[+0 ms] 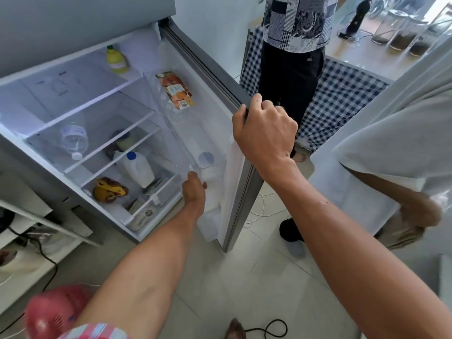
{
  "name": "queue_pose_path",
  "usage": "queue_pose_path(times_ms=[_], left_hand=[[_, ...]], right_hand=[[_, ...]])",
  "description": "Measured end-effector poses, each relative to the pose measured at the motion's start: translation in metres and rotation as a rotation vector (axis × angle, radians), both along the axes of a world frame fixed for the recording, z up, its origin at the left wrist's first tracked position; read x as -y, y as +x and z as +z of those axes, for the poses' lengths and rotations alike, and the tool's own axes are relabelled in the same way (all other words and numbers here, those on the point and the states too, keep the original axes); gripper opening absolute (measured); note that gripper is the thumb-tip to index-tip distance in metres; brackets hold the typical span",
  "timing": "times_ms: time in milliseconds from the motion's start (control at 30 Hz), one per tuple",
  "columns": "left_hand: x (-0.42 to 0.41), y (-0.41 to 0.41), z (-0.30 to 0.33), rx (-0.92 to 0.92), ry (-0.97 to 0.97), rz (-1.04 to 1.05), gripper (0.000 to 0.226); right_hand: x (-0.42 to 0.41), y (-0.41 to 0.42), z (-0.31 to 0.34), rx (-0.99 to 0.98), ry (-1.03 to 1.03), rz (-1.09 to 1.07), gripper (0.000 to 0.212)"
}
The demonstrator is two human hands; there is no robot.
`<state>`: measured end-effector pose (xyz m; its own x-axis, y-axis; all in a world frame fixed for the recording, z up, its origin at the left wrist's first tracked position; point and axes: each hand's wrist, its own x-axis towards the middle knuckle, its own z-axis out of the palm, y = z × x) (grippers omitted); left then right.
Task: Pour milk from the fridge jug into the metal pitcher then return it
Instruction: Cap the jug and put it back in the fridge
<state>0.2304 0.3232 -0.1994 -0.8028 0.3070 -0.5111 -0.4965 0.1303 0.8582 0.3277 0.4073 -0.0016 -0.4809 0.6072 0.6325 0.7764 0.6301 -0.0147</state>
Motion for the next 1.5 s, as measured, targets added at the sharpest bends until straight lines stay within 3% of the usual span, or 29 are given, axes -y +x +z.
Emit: queue_pose_path(times_ms=[100, 233, 400, 533, 633, 900, 1167, 1300, 1400, 1500], left_hand=[[0.007, -0.008, 0.003, -0.107, -0.131, -0.082, 0.036], [0.028, -0.016, 0.019, -0.35, -0.219, -0.122, 0.025], [0.051, -0.031, 0.06, -0.491, -0.098, -0.063, 0.022], [0.074, -0.039, 0.094, -0.598, -0.048, -0.149, 0.035], [0.094, -0.047, 0.11, -0.668, -0.047, -0.195, 0.032], [0.148, -0.078, 0.128, -0.652, -0.177, -0.222, 0.032], [0.194, -0.135, 0.131, -0.574, -0.231, -0.167, 0.042], [0.21, -0.161, 0.132, -0.516, -0.244, -0.103, 0.044], [0.217, -0.176, 0.135, -0.506, -0.273, -0.093, 0.044], [0.22, -0.19, 0.137, -0.51, -0.319, -0.023, 0.06]], right_hand=[[0.003, 0.0, 0.002, 0.003, -0.018, 0.009, 0.045], [0.01, -0.001, 0.005, 0.017, -0.053, 0.003, 0.047], [0.03, -0.005, 0.008, 0.03, -0.093, -0.008, 0.033], [0.054, -0.012, 0.012, 0.059, -0.153, -0.02, 0.035], [0.079, -0.024, 0.016, 0.088, -0.216, -0.01, 0.025], [0.151, -0.071, 0.032, -0.05, -0.572, 0.136, 0.035], [0.166, -0.118, 0.026, -0.171, -0.756, 0.408, 0.041], [0.138, -0.143, 0.009, -0.109, -0.736, 0.591, 0.033], [0.112, -0.159, -0.004, -0.021, -0.658, 0.704, 0.045], [0.087, -0.183, -0.02, 0.06, -0.534, 0.784, 0.05]])
